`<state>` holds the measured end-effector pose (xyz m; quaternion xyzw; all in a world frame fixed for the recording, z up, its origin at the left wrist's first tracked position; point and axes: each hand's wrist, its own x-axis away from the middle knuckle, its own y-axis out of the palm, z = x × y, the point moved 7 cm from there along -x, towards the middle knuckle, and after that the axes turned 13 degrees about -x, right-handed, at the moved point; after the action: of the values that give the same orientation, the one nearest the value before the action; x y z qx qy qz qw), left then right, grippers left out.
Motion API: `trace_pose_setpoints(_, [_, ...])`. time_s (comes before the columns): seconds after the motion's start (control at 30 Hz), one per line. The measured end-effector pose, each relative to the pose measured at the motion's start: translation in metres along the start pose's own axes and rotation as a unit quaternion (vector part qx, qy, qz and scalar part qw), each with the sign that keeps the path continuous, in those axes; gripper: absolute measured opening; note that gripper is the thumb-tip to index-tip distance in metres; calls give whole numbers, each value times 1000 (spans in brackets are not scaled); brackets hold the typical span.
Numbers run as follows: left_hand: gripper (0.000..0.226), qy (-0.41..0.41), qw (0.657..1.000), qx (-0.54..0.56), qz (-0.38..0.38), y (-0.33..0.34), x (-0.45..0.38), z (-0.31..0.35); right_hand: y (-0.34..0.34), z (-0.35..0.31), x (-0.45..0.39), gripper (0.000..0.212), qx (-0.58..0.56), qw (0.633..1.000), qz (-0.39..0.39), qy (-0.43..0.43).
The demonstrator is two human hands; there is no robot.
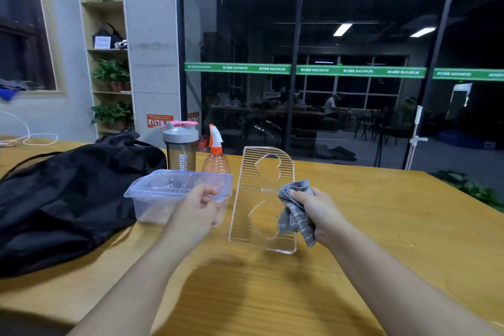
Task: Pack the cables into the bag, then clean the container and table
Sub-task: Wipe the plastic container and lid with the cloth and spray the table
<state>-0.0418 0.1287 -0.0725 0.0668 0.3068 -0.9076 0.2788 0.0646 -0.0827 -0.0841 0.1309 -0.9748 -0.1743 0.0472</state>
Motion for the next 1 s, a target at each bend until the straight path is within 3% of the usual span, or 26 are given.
trace_pose_setpoints(0.07, [26,181,969,-156,65,-11,-1,22,1,-9,1,12,43,998,-20,-32])
trace_pose_setpoints(0.1, [33,281,920,-262,72,-8,1,34,2,-14,2,10,65,996,-32,-47])
trace_pose_setpoints(0.17, [63,428,782,-445,79,6,9,51,7,-24,3,6,112,989,-56,-74])
trace_pose_setpoints(0.23, [88,473,686,-550,56,16,11,64,16,-32,7,5,152,980,-91,-94])
trace_pose_setpoints(0.33, [91,460,612,-643,-4,22,12,78,27,-41,10,5,209,960,-129,-131])
trace_pose_setpoints(0.37, [86,462,603,-650,-13,25,10,79,29,-43,10,5,218,957,-134,-139])
trace_pose_setpoints(0.43, [78,417,610,-673,-43,24,1,75,30,-44,10,6,232,951,-139,-149])
trace_pose_setpoints(0.53, [78,433,621,-651,-62,24,6,75,34,-43,9,7,256,941,-135,-174])
trace_pose_setpoints(0.63, [80,466,640,-611,-6,15,6,73,28,-44,2,7,244,945,-67,-210])
trace_pose_setpoints(0.73, [76,441,669,-595,58,-1,-6,59,17,-38,-2,10,172,968,-40,-178])
trace_pose_setpoints(0.83, [65,299,729,-611,76,-27,-20,47,8,-26,-2,12,103,986,-52,-123])
trace_pose_setpoints(0.9, [62,207,750,-626,56,-39,-29,29,6,-23,-1,14,80,990,-51,-104])
trace_pose_setpoints(1.0, [59,147,787,-595,64,-49,-40,12,8,-23,0,17,54,992,-53,-97])
